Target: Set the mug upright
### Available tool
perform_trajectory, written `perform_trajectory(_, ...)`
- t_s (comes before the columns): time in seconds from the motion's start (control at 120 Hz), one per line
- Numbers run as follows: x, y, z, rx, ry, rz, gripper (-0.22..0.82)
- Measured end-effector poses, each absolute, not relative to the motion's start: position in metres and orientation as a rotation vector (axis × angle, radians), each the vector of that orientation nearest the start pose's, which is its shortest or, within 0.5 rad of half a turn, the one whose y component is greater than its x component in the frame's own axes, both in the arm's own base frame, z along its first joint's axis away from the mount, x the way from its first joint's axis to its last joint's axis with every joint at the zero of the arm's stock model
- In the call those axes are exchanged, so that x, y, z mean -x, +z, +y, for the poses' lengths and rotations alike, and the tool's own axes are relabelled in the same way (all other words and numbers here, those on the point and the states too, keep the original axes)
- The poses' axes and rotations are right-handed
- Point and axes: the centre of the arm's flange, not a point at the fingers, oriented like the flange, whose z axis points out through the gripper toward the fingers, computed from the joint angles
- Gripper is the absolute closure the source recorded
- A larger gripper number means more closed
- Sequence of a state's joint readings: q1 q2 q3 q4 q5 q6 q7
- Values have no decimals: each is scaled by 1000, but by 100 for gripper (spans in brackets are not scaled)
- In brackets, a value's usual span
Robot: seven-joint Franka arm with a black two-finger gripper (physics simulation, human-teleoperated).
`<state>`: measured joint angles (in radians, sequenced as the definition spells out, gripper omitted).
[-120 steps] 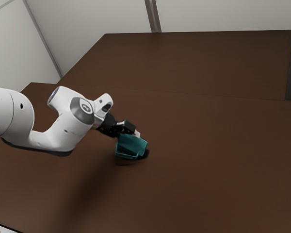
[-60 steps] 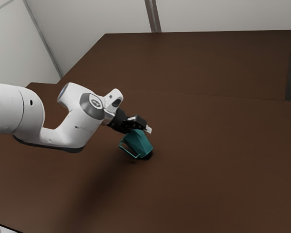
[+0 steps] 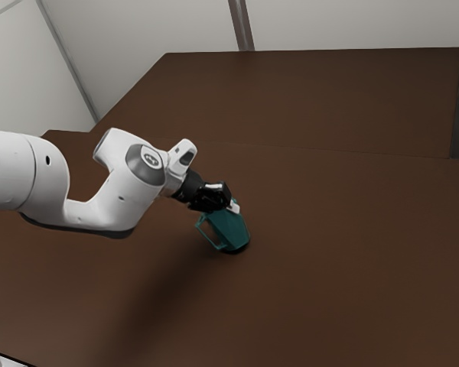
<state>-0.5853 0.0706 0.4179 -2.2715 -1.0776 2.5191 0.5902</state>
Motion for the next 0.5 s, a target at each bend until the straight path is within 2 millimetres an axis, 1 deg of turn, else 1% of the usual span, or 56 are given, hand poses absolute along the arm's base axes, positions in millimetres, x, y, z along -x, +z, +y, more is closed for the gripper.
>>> perform_trajectory(0.158,-534,347,-81,-2492,391,133,76)
perform_trajectory(0.433,-534,351,-80,-2479,366,158,77)
perform_trajectory(0.5,-535,358,-82,-2485,361,132,78)
